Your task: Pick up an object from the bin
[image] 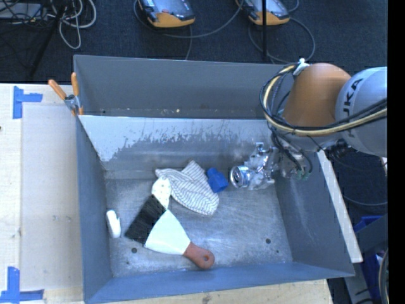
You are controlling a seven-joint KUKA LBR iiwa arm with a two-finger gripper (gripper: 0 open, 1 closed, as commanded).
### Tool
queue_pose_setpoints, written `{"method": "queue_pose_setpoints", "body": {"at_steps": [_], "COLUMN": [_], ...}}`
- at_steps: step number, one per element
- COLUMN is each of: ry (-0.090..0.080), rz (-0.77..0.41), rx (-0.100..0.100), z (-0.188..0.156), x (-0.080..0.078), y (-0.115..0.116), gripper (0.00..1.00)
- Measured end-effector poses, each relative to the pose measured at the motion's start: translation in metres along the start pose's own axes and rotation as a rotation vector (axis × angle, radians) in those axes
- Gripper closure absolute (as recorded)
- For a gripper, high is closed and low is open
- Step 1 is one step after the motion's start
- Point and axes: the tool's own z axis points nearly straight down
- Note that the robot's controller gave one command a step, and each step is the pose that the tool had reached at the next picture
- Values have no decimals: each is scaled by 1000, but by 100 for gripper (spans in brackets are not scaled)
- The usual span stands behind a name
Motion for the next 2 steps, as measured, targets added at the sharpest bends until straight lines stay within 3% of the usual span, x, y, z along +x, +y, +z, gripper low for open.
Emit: {"method": "queue_pose_setpoints", "body": {"at_steps": [1, 2], "ry": [-4, 3], "rz": [-1, 36], "rx": [0, -1], "z": [-59, -92], "x": [2, 2], "y": [1, 4], "gripper": [100, 100]}}
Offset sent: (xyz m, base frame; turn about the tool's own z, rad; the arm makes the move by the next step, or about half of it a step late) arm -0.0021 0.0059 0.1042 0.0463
